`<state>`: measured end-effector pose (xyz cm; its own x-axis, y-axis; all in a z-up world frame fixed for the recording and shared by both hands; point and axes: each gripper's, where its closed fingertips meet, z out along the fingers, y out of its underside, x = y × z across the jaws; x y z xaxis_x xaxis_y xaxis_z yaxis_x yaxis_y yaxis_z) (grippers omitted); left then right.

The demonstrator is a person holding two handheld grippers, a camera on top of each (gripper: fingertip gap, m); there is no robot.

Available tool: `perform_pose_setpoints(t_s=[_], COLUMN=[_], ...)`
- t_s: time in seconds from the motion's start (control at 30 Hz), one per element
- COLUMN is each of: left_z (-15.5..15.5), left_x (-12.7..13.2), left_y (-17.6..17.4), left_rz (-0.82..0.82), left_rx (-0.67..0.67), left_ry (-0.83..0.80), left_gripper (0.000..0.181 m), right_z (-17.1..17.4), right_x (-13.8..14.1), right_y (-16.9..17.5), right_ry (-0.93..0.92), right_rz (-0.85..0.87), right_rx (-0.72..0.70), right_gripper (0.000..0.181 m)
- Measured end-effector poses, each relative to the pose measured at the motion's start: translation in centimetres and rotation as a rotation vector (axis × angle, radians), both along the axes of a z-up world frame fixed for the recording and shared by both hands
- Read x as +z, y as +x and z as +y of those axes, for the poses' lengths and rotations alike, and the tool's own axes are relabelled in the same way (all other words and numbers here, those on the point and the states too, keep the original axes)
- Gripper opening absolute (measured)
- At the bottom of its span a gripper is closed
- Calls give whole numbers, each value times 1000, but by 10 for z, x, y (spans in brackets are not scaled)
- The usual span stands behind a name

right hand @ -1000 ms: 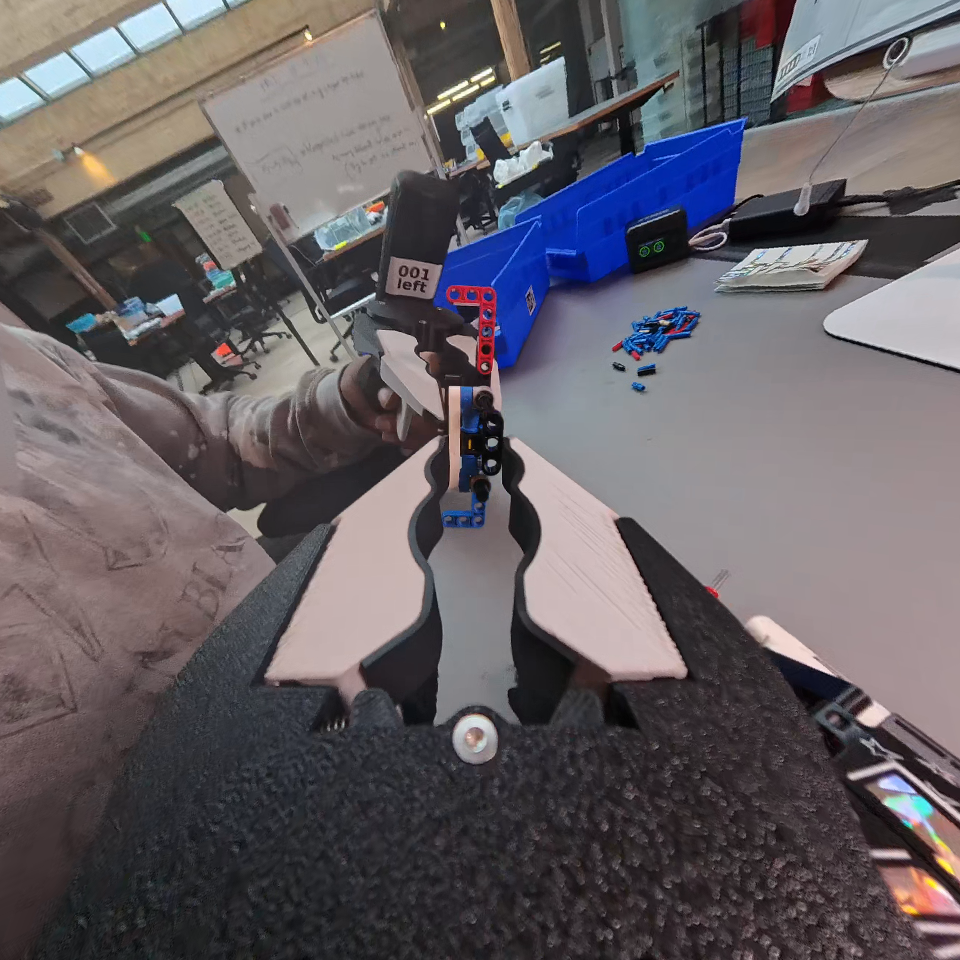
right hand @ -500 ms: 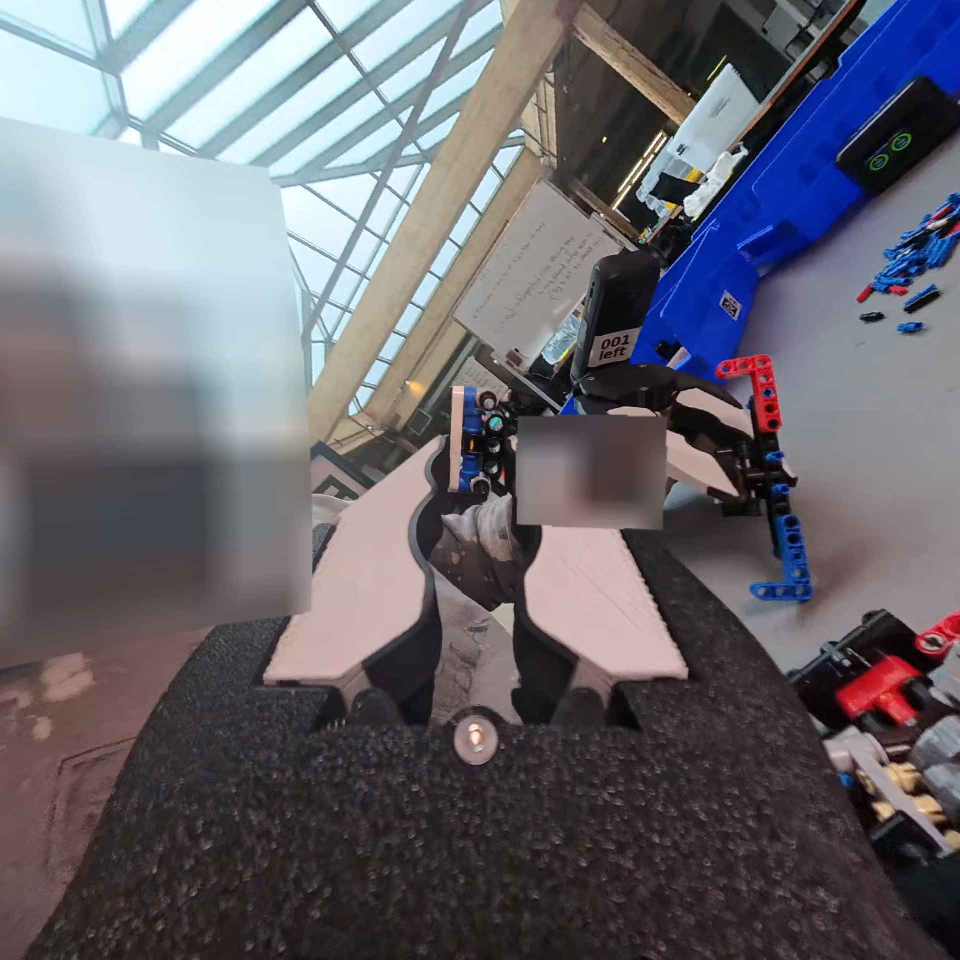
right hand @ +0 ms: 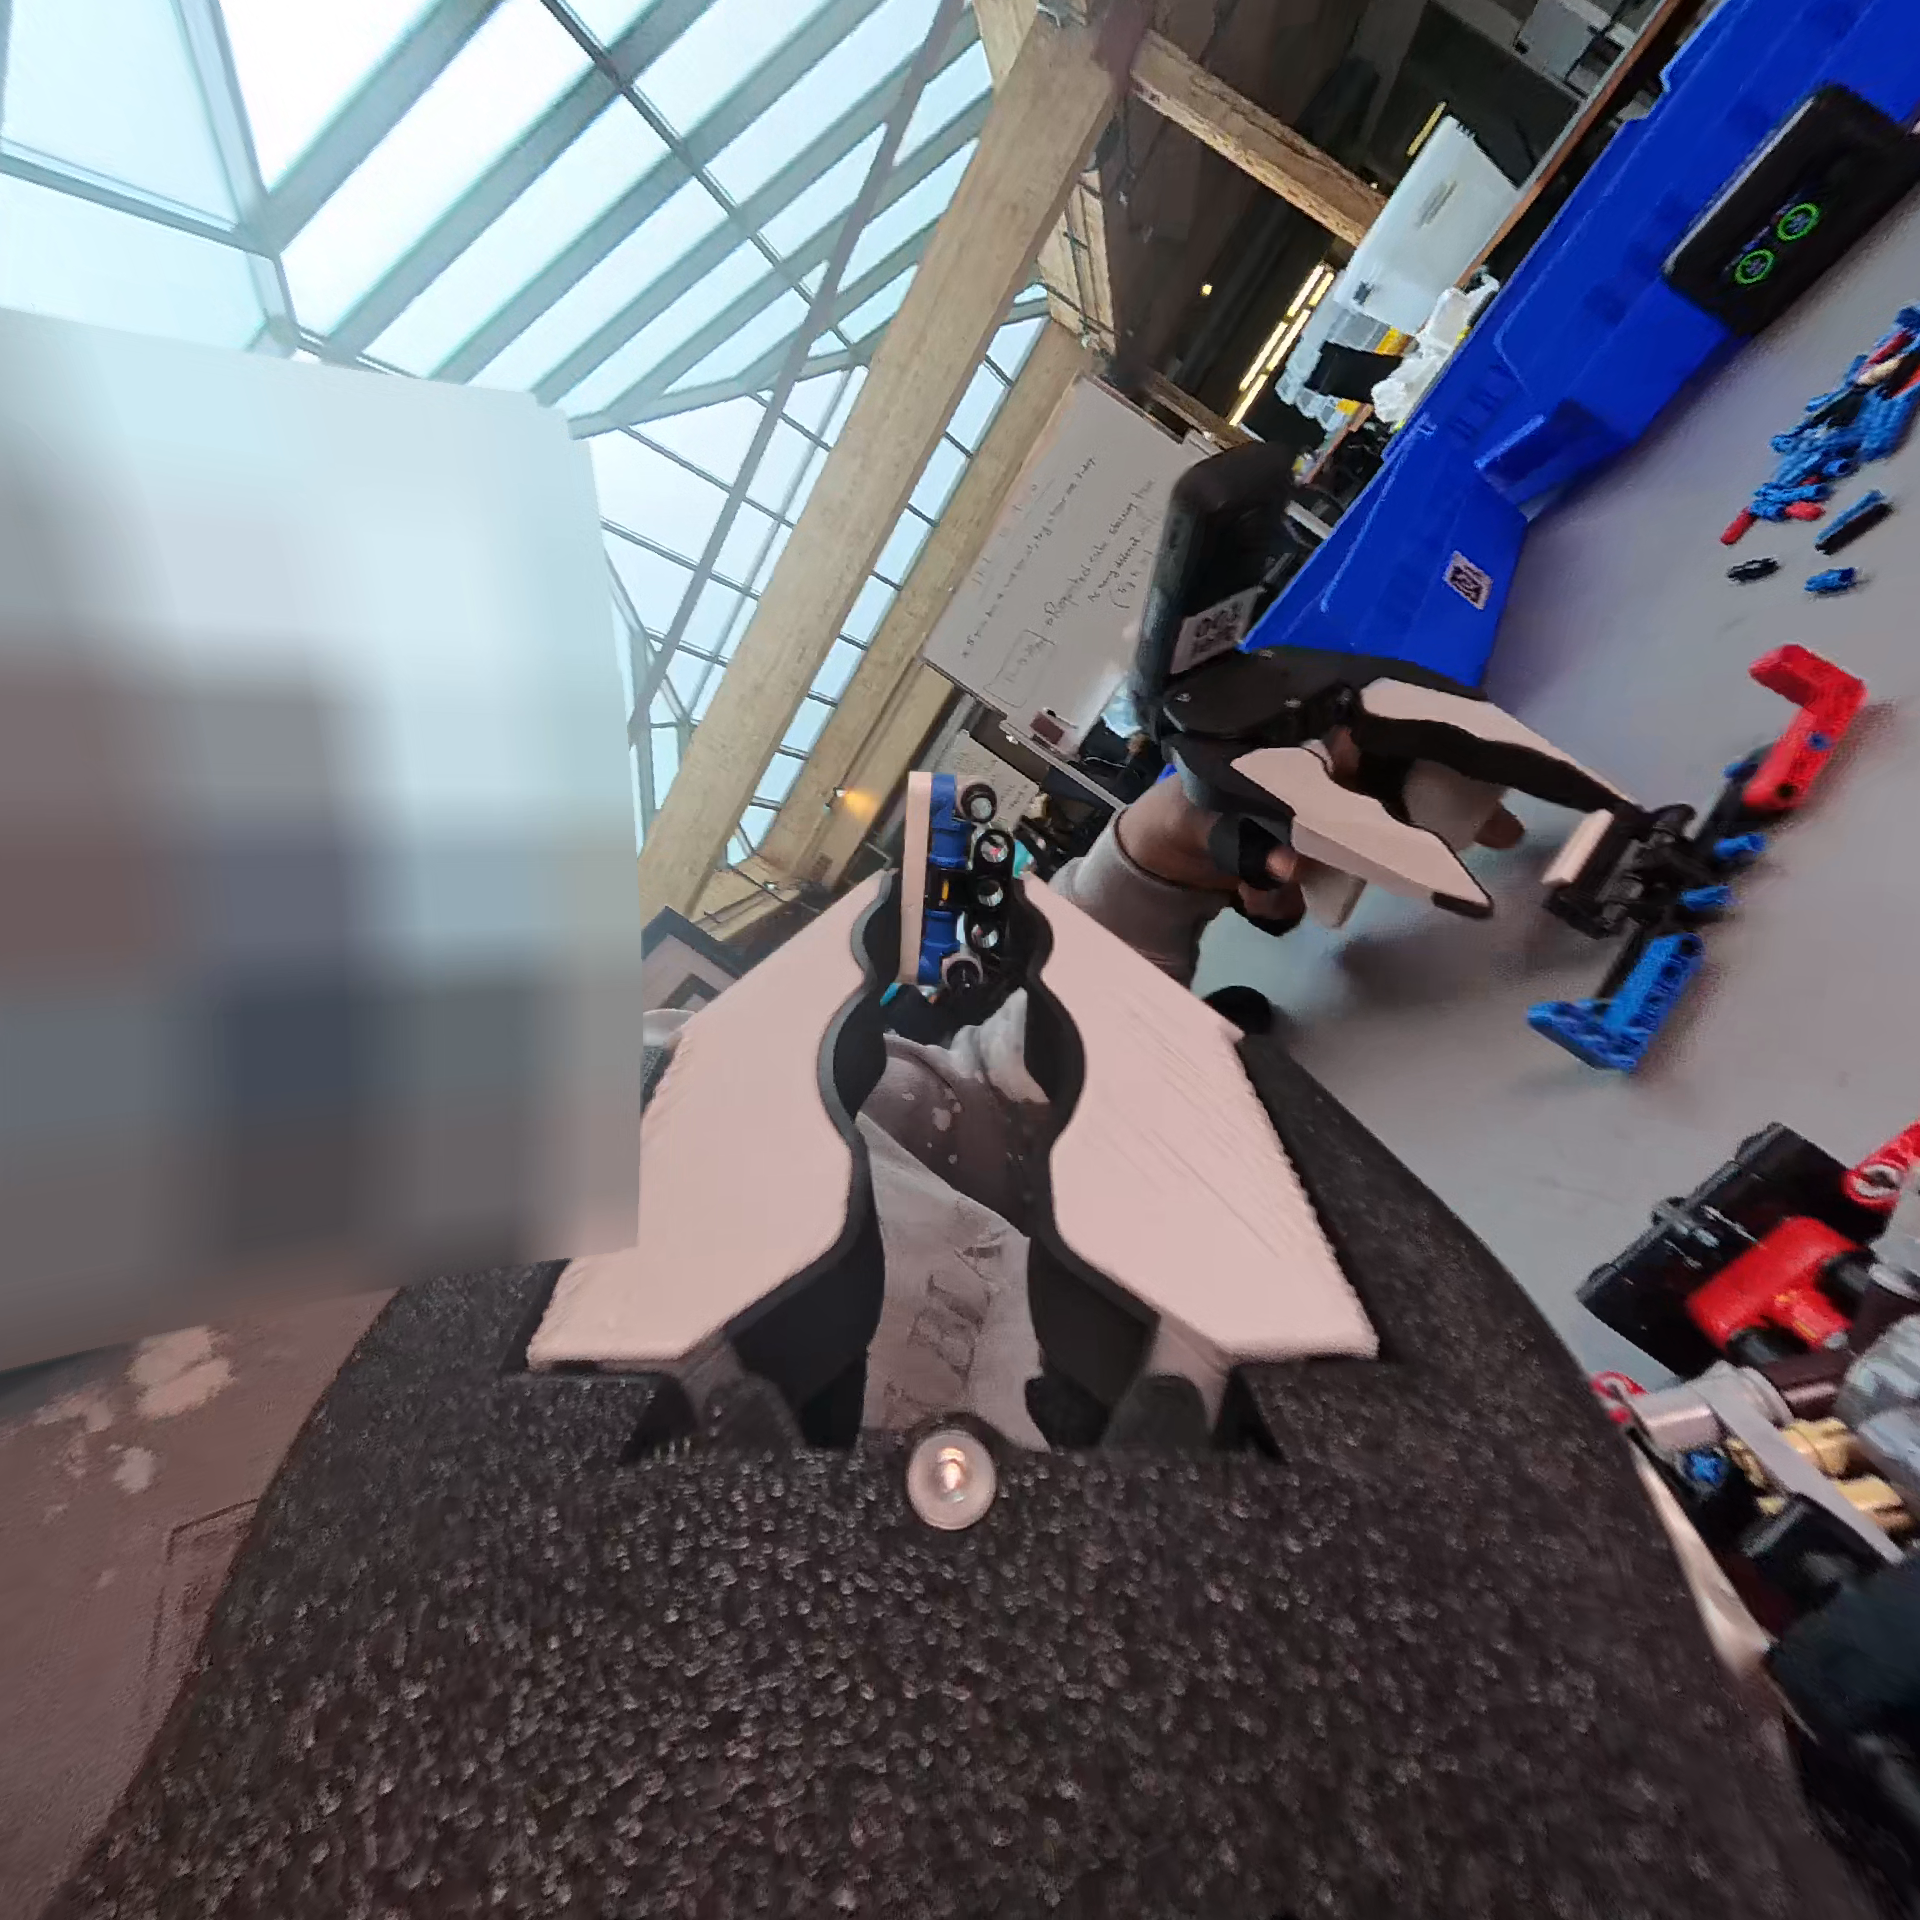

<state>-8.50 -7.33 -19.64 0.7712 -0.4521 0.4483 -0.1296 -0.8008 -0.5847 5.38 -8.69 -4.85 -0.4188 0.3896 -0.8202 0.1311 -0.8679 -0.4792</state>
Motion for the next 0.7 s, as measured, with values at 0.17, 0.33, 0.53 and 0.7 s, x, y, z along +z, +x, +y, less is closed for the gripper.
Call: perform_pose_setpoints(t_s=[0.17, 0.33, 0.53, 0.7], left_z=[2, -26, -31, -30], left_x=[56, 95, 96, 99], left_y=[6, 96, 132, 128], left_rz=[-4, -53, -35, -32], left_rx=[-62, -327, -360, -335], left_ry=[322, 709, 820, 844], left_gripper=[54, 57, 51, 42], right_z=[0, -8, -23, -25], right_x=[-18, -26, -35, -40], right_y=[-3, -16, -26, -28], right_ry=[67, 1, -30, -58], right_rz=[-143, -206, -235, -240], right_rx=[-21, 11, 48, 53], right_gripper=[20, 20, 20, 20])
